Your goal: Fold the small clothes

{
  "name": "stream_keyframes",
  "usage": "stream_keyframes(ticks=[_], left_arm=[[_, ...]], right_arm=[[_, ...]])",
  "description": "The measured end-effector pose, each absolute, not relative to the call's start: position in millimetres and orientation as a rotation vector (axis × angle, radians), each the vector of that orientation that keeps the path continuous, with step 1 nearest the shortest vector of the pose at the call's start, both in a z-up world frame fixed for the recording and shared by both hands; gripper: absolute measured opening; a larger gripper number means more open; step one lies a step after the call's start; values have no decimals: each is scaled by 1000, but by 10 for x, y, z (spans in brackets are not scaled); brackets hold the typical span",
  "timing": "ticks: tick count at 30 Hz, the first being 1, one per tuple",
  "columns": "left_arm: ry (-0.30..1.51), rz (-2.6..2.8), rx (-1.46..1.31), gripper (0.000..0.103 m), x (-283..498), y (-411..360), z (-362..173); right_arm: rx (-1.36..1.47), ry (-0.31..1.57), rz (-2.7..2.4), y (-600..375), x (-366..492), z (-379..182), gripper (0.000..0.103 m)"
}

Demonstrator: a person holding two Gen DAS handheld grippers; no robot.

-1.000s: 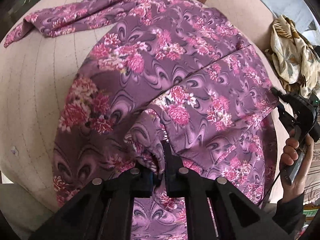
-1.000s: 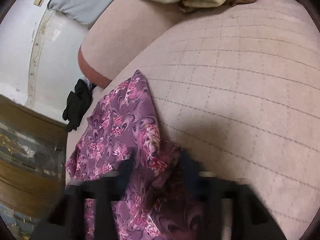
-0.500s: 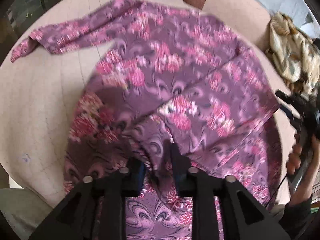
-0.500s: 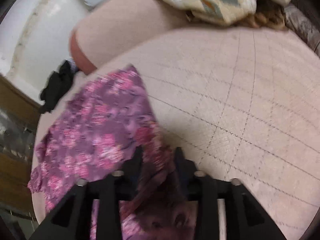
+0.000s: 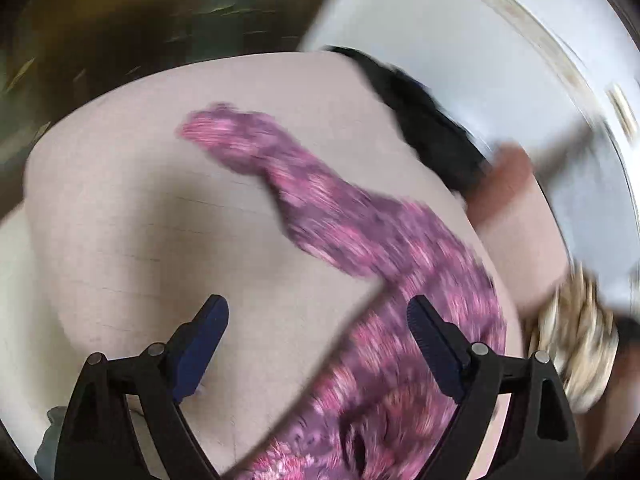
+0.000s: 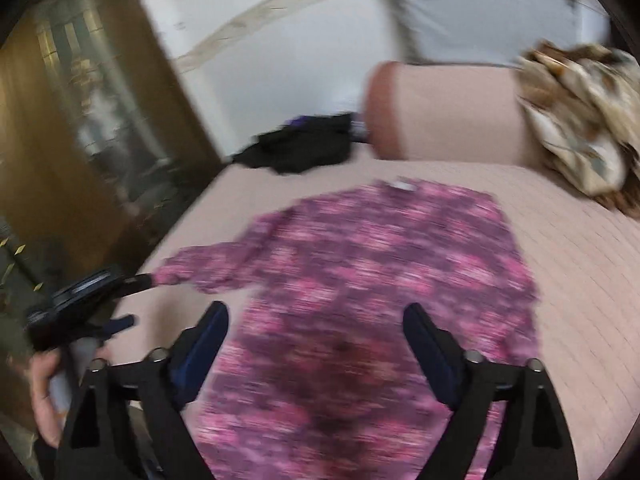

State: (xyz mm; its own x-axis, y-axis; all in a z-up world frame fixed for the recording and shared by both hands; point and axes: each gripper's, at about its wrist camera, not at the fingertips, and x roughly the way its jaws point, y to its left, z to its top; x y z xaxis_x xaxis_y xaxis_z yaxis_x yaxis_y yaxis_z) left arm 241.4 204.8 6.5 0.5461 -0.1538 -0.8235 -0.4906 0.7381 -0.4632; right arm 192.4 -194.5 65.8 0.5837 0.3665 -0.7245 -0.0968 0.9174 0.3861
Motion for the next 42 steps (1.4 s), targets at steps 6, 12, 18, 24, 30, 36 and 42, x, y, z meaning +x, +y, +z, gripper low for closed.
stream_keyframes(ticks=[6, 12, 18, 24, 30, 36, 42], left_arm=[[1051, 352, -903, 90, 2870, 2772, -263], [1072, 441, -968, 90, 3344, 2977, -642], [1102, 460, -1082, 36, 3622, 3180, -1124], [969, 392, -915, 6, 3559, 2911, -558], [697, 58, -456, 5, 3073, 1645, 601], [697, -398, -110, 5, 2519, 103, 724], [857, -676, 197, 6, 1853, -1240, -11]], right_arm=[[380, 978, 396, -1338, 2346, 618, 93], [417, 1003, 432, -1013, 2702, 446, 92], [414, 1071, 452, -1007, 2804, 63, 85], [476, 1102, 401, -1294, 2818, -199, 71], [540, 1061, 358, -1696, 2716, -123, 70], [600, 1002, 294, -2457, 2554, -36, 70], [744, 953, 203, -3404, 2414, -311, 70]])
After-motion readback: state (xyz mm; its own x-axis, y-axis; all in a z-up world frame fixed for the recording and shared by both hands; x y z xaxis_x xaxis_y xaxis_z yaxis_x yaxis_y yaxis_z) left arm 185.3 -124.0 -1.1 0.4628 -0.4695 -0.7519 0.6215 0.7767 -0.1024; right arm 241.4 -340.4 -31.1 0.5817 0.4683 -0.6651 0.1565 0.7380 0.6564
